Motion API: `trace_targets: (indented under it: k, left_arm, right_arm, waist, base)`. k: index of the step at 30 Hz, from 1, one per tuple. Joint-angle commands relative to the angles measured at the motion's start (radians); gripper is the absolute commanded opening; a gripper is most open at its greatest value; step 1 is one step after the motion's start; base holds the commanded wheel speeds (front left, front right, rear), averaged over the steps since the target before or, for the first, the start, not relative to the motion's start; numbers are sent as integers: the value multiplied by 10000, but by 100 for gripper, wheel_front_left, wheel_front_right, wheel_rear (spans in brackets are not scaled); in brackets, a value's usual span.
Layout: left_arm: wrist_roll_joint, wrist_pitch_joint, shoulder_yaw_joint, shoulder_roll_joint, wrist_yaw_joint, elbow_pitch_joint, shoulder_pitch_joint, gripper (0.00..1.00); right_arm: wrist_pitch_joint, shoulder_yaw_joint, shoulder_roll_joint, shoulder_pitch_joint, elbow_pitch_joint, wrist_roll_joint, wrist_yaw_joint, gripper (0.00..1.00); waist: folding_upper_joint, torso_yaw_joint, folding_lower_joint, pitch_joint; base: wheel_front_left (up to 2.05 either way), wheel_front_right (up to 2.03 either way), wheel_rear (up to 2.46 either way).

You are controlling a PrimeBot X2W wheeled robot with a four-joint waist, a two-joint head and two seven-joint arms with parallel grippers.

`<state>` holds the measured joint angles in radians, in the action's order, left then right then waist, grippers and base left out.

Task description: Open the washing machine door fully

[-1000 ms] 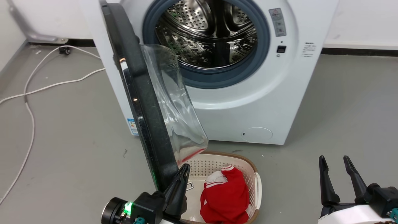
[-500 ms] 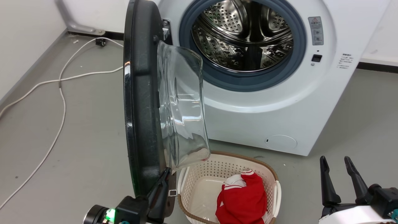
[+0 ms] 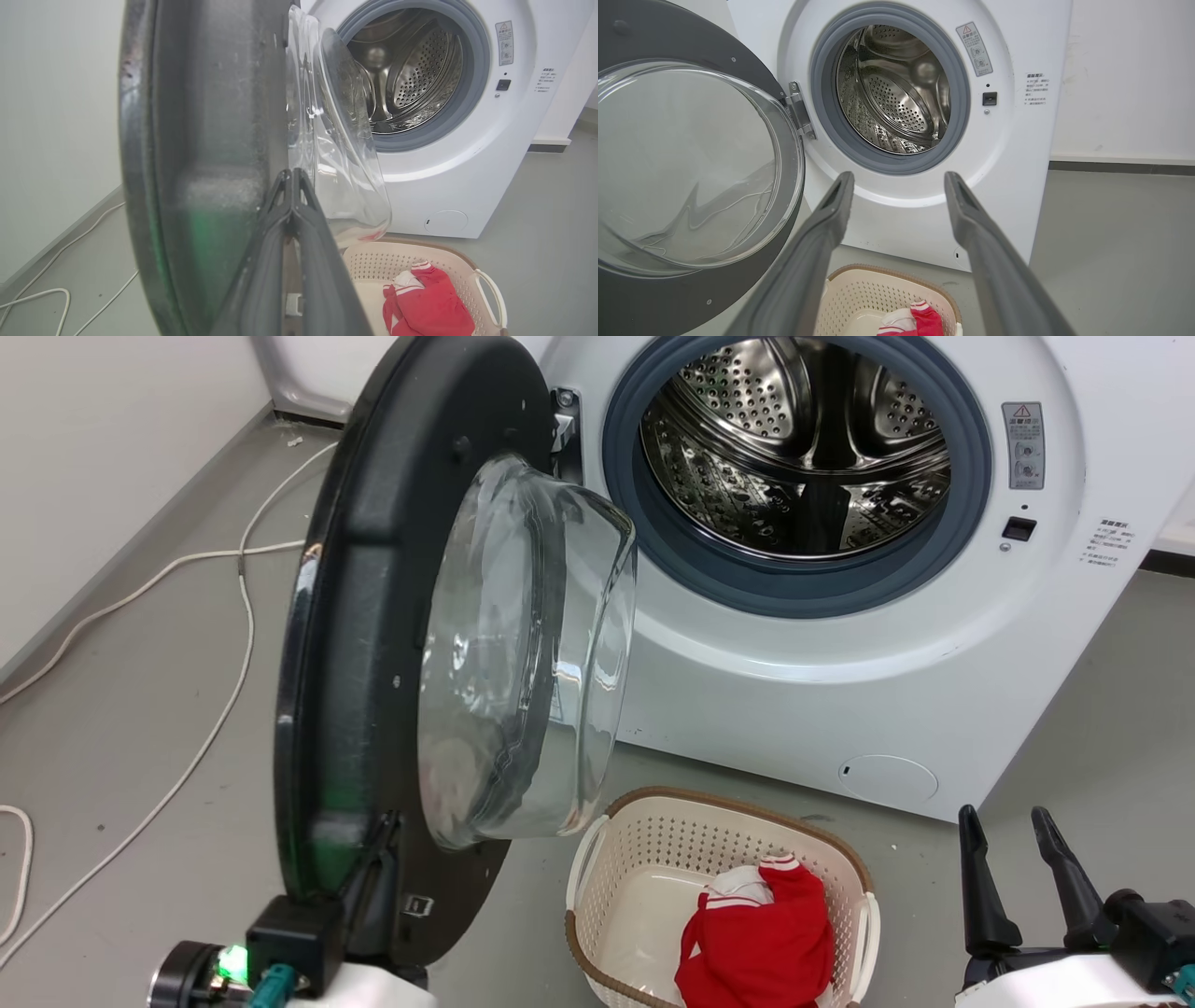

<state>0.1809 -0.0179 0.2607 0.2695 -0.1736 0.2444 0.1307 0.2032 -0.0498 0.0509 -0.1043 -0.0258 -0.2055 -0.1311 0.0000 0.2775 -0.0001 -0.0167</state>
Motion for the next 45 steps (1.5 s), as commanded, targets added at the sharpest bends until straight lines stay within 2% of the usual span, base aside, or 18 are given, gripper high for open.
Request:
trace_targets:
  k: [1, 15, 23, 31, 40, 45]
  left_arm:
    - [48, 70, -166, 71, -94, -84, -186, 0]
    - [954, 646, -1978, 788, -249, -1554, -908, 0]
    - [1635, 1578, -3002, 900, -312, -2638, -1524, 0]
    - [2226, 2292, -3782, 1337, 53, -3990, -2495, 0]
    - [2560, 2671, -4205, 1804, 530, -5517, -3493, 0]
    - [2477, 2736, -4207, 1802, 543, -5736, -3473, 0]
  right_arm:
    - [58, 11, -16, 48, -10, -44, 6, 100]
    - [-72, -9, -16, 131, 121, 9, 5, 100]
    - [-180, -146, -16, 381, 335, 155, 5, 100]
    - [-302, -195, -16, 721, 509, 323, 5, 100]
    - [-393, -179, -16, 1000, 522, 435, 6, 100]
    - [-319, -193, -16, 1029, 461, 346, 5, 100]
  waist:
    - [0, 3, 1, 8]
    - [0, -287, 1, 334]
    - [0, -320, 1, 881]
    - [0, -260, 1, 1490]
    - [0, -280, 1, 1694]
    - [0, -389, 1, 1618]
  base:
    - [0, 0, 0]
    - [0, 0, 0]
    - [0, 0, 0]
    - [0, 0, 0]
    - [0, 0, 0]
    - [0, 0, 0]
